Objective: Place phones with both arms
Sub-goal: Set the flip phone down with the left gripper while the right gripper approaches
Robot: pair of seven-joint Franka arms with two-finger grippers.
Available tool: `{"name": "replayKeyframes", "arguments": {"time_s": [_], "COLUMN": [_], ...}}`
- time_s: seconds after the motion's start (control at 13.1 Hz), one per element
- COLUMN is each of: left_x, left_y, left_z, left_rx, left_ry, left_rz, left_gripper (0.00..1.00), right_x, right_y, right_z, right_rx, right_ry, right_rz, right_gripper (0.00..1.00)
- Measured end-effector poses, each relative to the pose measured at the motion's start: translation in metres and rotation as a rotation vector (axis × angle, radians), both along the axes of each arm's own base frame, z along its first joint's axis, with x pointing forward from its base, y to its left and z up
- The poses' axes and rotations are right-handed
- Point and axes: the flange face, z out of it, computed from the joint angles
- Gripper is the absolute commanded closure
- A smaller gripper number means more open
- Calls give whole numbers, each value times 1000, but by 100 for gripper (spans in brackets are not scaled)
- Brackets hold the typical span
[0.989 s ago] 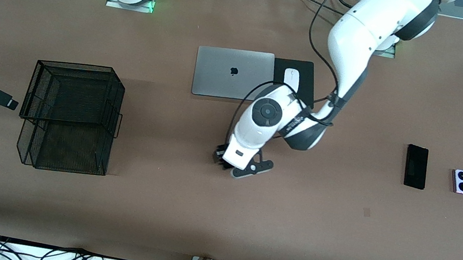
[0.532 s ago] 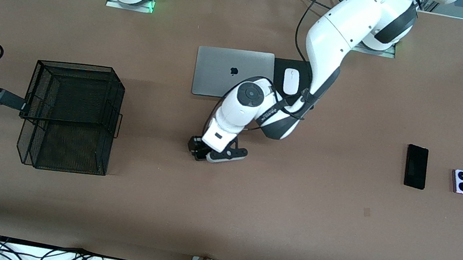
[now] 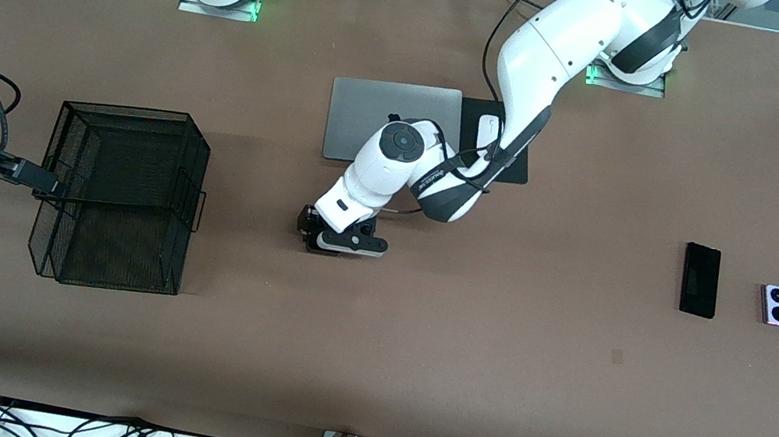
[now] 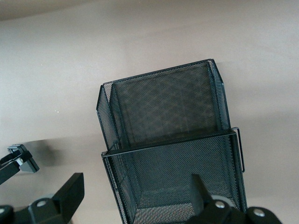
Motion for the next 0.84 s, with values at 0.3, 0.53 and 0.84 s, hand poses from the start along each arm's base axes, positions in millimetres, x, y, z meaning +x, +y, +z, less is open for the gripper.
{"name": "replayKeyframes", "arguments": {"time_s": [0.3,0.53,0.84], "left_x": [13,16,17], "left_y": [11,10,11], "left_z": [-10,-3,0], "left_rx": [-2,-36,-21], "left_ry": [-16,7,52], "left_rz": [4,53,87], "left_gripper": [0,0,0], "right_x": [0,0,0], "right_y": [-1,-2,0], "right_z": [0,0,0], "right_rx": [-1,-1,-1], "right_ry": [0,0,1], "right_rz": [-2,-3,-16], "right_gripper": [0,0,0]}}
